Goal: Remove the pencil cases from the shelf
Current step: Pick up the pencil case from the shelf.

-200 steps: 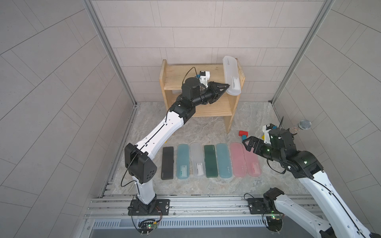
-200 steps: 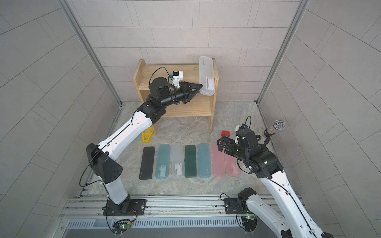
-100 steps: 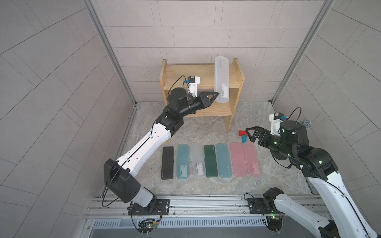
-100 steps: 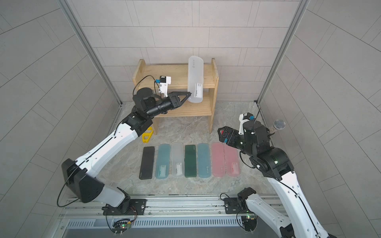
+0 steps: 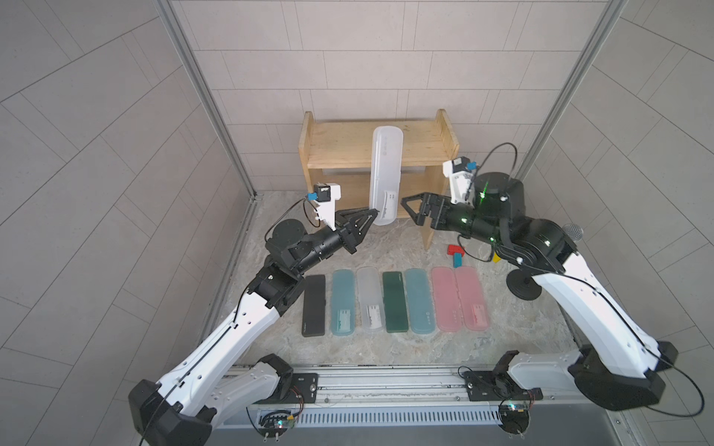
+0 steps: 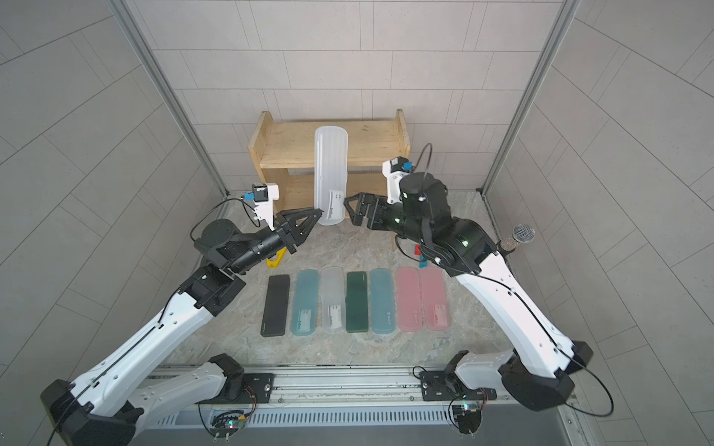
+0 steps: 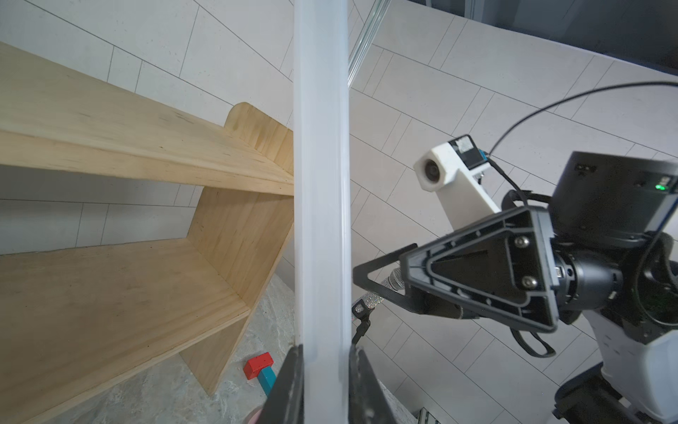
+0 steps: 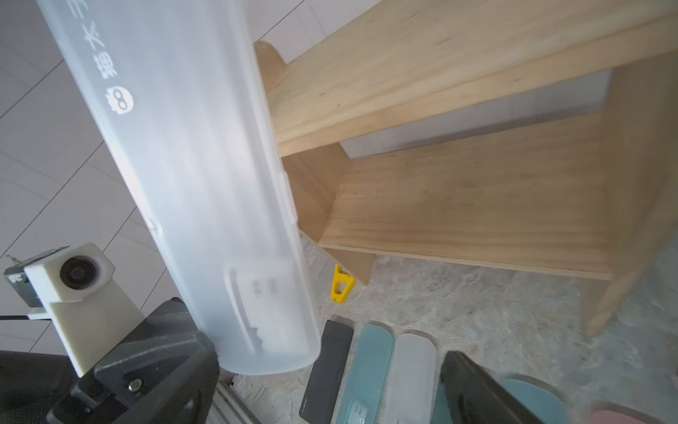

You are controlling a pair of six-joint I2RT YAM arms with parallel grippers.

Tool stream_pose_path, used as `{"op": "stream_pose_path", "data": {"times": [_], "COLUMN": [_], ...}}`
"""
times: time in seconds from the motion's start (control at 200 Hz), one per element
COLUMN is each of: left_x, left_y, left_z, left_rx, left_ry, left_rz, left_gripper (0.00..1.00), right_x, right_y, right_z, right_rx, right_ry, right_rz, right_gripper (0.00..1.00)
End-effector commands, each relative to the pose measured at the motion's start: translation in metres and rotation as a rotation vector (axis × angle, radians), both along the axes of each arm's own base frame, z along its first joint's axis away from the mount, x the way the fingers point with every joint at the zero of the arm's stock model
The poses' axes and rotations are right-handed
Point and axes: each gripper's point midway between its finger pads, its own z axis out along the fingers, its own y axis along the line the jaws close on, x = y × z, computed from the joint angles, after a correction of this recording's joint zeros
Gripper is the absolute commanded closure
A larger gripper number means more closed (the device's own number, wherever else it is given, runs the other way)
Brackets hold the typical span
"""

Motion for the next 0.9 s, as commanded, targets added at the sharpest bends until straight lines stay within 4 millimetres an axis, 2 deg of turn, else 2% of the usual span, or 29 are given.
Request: {"op": "stream_pose_path", "data": {"times": [0.0,0.155,0.3,0.515,0.891], "left_x": [-0.011,-0.018,-0.021,-0.024,-0.025], "left_y": [0.009,0.019,0.025,0.029,0.034], "left_z": [0.009,0.005,-0.001,-0.006,-0.013], "left_rx": [-0.002,0.027,0.035,0.037,0.047], "left_ry": [-0.066,-0.06,-0.044,-0.037,-0.021], "left_rz": [0.012,0.039,0.053,0.065,0.081], "left_gripper": [1.0,1.0,1.0,1.0,1.0], "right_x": [0.004,0.007,0.005,0.007,0.013], "right_y": [0.024,0.05,0.065,0.074,0.083], "right_z": [0.023,0.032,0.04,0.046,0.029], "right_rx": [0.042,0.084,0.079,0.076,-0.012], "right_ry": [-0.066,-0.086,-0.103,-0.122,-0.122], "right_rz": [0.049,0.099,0.138,0.156,0.153], "right_gripper": [0.0,0.0,0.0,0.01,0.04]}}
